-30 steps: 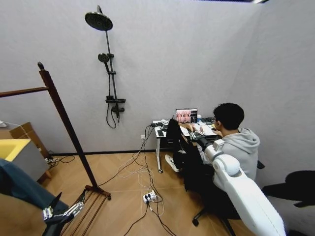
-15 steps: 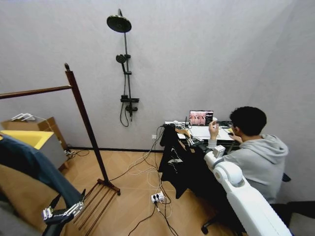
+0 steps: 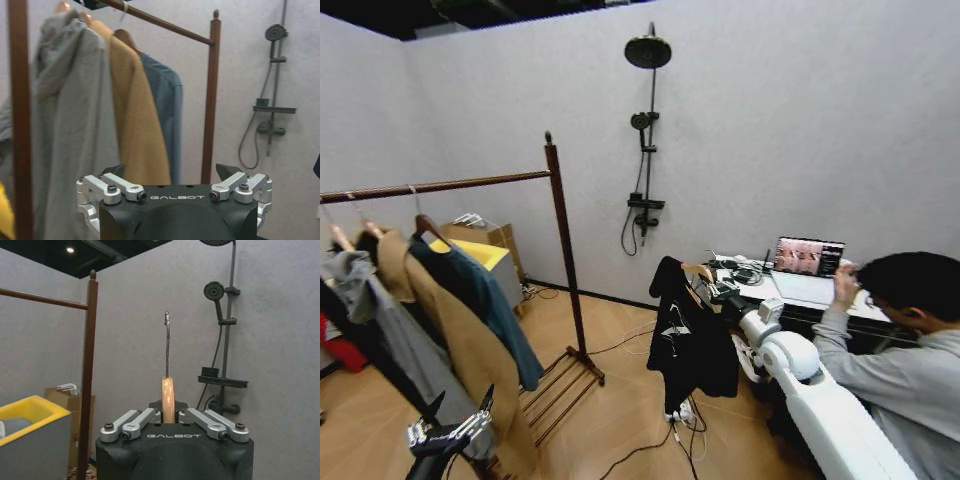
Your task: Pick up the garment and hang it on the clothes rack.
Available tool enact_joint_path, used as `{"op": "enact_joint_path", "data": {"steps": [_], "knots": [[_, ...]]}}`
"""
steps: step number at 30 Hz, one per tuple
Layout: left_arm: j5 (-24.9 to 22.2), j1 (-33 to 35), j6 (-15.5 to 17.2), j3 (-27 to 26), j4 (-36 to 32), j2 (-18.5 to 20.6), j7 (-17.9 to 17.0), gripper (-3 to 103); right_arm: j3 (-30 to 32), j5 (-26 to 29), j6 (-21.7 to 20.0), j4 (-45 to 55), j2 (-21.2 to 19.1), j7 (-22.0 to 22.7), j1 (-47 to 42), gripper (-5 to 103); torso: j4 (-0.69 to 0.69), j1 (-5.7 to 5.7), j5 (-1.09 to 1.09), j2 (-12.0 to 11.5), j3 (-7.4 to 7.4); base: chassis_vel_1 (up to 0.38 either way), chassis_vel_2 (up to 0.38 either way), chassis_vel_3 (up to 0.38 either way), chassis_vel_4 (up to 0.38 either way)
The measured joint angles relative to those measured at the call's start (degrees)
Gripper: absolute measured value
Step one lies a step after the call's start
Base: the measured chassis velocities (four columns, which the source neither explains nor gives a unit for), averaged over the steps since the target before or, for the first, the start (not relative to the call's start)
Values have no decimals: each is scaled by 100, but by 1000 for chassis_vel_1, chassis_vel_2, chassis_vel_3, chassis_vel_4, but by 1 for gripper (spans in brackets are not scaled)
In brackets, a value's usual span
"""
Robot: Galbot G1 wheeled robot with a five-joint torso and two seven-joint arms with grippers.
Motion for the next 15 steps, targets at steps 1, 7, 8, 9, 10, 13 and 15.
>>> {"op": "enact_joint_path", "data": {"steps": [1,7,8,9,10,13,15], "knots": [[0,0,0,0,0,0,0,100,20,2,1,-5,3,0,-1,10,0,1,0,0,0,129,121,129,131],[0,0,0,0,0,0,0,100,105,-4,39,-112,17,0,-1,10,0,0,0,0,0,125,136,108,132],[0,0,0,0,0,0,0,100,105,-4,39,-112,17,0,-1,10,0,0,0,0,0,119,98,92,130],[0,0,0,0,0,0,0,100,138,-4,46,-138,19,0,-4,10,-1,0,-1,1,-1,128,126,113,122],[0,0,0,0,0,0,0,100,155,-5,51,-148,19,0,-9,10,-2,0,0,0,0,115,126,123,141],[0,0,0,0,0,0,0,100,172,-7,66,-171,13,-1,-13,10,-1,0,0,1,0,119,128,124,118],[0,0,0,0,0,0,0,100,194,-12,78,-196,7,-1,-13,10,0,0,-1,1,-1,128,134,134,113]]}}
